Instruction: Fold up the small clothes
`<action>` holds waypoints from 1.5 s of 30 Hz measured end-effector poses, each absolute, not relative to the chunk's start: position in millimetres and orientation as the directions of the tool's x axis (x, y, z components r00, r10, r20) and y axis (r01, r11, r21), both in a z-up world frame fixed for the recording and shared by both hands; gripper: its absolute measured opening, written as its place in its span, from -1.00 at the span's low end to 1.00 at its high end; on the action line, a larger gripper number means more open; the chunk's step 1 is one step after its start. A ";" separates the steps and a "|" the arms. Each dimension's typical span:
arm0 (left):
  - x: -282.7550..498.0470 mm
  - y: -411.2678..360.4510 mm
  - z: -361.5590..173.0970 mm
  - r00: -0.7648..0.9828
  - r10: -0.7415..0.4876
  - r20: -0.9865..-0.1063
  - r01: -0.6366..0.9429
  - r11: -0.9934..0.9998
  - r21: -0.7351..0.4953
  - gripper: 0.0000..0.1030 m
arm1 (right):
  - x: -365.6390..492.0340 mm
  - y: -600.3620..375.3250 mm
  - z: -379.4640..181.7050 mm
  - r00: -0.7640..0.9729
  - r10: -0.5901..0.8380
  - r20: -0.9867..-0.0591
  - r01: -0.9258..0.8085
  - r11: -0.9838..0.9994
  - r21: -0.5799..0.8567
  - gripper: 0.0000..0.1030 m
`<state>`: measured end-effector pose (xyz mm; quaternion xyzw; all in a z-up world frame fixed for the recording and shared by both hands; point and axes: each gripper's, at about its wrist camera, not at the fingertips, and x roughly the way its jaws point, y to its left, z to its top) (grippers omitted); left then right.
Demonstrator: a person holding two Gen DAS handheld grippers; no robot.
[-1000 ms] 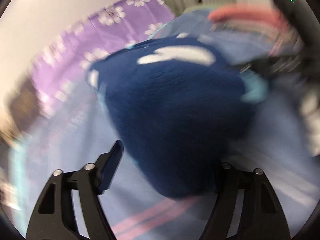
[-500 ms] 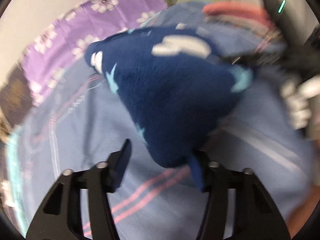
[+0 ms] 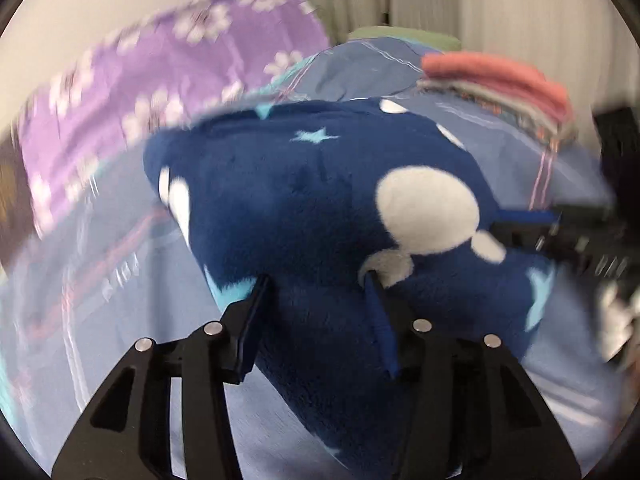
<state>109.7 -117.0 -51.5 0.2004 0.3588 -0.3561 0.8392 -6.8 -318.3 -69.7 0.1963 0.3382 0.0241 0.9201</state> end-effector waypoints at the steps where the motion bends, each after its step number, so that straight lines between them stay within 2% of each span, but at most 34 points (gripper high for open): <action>1: 105.4 -115.9 -49.7 0.494 -0.445 -0.747 0.740 0.666 0.092 -0.04 | -6.9 -316.3 -69.2 0.770 0.165 -0.617 0.091 0.928 0.362 -0.41; 4: 95.2 -117.7 -52.1 0.528 -0.427 -0.734 0.740 0.656 0.151 -0.04 | -4.2 -310.4 -64.1 0.758 0.132 -0.639 0.103 0.943 0.317 -0.41; 9: 97.3 -112.8 -43.7 0.504 -0.471 -0.724 0.737 0.672 0.076 -0.08 | -7.1 -302.3 -43.4 0.763 0.058 -0.643 0.121 0.966 0.230 -0.41; 13: 111.0 -103.4 -15.3 0.481 -0.542 -0.689 0.743 0.670 -0.008 -0.17 | -5.9 -298.0 -12.7 0.815 0.101 -0.571 0.060 0.965 0.256 -0.40; 16: 126.8 -103.3 11.0 0.553 -0.540 -0.635 0.716 0.697 0.032 -0.18 | 4.8 -289.0 4.3 0.843 0.076 -0.533 0.036 0.980 0.197 -0.30; 19: 155.8 -114.1 17.0 0.564 -0.537 -0.628 0.703 0.711 0.024 -0.18 | 27.5 -288.0 -8.2 0.812 0.090 -0.576 0.035 0.979 0.202 -0.16; 21: 182.1 -131.1 -8.8 0.569 -0.457 -0.684 0.672 0.737 0.067 -0.18 | 52.1 -291.7 -45.6 0.747 0.110 -0.656 0.046 0.975 0.216 -0.09; 22: 195.0 -142.2 -35.1 0.559 -0.388 -0.733 0.662 0.741 0.112 -0.15 | 51.9 -291.5 -55.7 0.769 0.095 -0.633 0.042 0.979 0.198 -0.09; 24: 196.1 -152.3 -60.5 0.586 -0.357 -0.728 0.652 0.741 0.162 -0.17 | 51.9 -290.9 -57.5 0.775 0.088 -0.626 0.041 0.981 0.188 -0.10; 28: 177.3 -166.9 -57.3 0.661 -0.284 -0.694 0.628 0.716 0.305 -0.31 | 53.0 -283.2 -54.4 0.764 0.044 -0.643 0.059 0.989 0.138 -0.09; 30: 182.0 -158.5 -54.4 0.629 -0.323 -0.707 0.644 0.726 0.241 -0.31 | 51.9 -285.7 -53.9 0.764 0.062 -0.642 0.051 0.987 0.155 -0.09; 33: 198.9 -138.0 -44.0 0.548 -0.417 -0.725 0.666 0.742 0.076 -0.27 | 51.2 -284.5 -52.1 0.766 0.053 -0.641 0.054 0.988 0.147 -0.08; 36: 211.6 -123.2 -27.2 0.529 -0.480 -0.700 0.637 0.769 -0.046 -0.24 | 53.8 -278.8 -49.8 0.757 0.032 -0.652 0.047 0.994 0.103 -0.08; 39: 225.9 -115.5 -6.2 0.597 -0.502 -0.625 0.593 0.801 -0.077 -0.24 | 56.8 -282.4 -34.2 0.732 0.069 -0.678 0.037 0.989 0.141 -0.01; 41: 246.6 -117.4 0.2 0.585 -0.526 -0.618 0.590 0.798 -0.121 -0.24 | 56.1 -286.9 -10.4 0.771 0.096 -0.630 0.028 0.983 0.184 0.01; 43: 266.7 -126.3 -5.0 0.598 -0.480 -0.642 0.562 0.822 -0.091 -0.24 | 55.9 -283.5 12.6 0.823 0.078 -0.563 0.021 0.986 0.167 0.00; 45: 285.8 -136.9 -25.2 0.572 -0.417 -0.707 0.536 0.842 -0.063 -0.23 | 64.6 -276.2 24.5 0.850 0.069 -0.522 0.002 0.991 0.134 0.00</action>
